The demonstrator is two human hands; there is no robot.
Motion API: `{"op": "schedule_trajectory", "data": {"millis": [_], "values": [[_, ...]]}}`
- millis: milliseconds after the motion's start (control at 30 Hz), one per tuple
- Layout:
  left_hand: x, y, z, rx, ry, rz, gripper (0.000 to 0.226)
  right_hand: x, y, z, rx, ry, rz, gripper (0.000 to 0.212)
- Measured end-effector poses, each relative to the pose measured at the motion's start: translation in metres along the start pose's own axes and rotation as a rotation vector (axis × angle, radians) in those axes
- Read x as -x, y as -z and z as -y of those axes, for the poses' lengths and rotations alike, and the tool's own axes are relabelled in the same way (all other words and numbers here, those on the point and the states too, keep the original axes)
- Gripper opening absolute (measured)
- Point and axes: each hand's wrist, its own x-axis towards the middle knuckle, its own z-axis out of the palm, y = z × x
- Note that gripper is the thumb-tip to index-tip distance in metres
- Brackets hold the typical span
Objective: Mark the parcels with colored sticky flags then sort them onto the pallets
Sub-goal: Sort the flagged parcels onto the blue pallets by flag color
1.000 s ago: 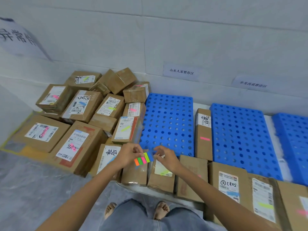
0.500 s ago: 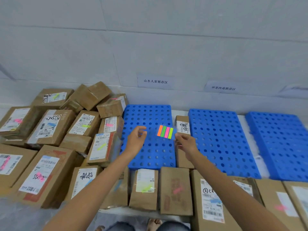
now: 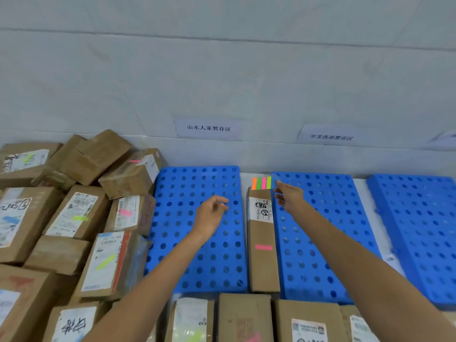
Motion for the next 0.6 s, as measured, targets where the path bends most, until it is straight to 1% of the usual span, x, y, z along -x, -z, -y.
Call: {"op": "schedule_trajectory", "data": {"millis": [100, 200, 367, 500, 600], "values": [[-0.013, -0.012, 0.012, 0.050, 0.029, 0.000, 0.020, -0.031, -0.013, 0.001, 0.026, -0.004, -0.008, 0.024], [-0.019, -0.022, 0.022, 0.086, 0.048, 0.039, 0.018, -0.056, -0.023, 0.001, 0.047, 0.003, -0.005, 0.025], [-0.026, -0.031, 0.034, 0.110, 0.088, 0.037, 0.021, -0.078, -0.031, -0.005, 0.070, 0.016, 0.012, 0.021], [-0.018, -0.035, 0.037, 0.071, 0.105, 0.047, 0.021, -0.068, -0.019, -0.016, 0.169, 0.121, -0.039, 0.015], [-0.006, -0.044, 0.038, 0.024, 0.173, 0.142, 0.025, -0.035, -0.003, -0.039, 0.356, 0.203, -0.035, 0.022]]}}
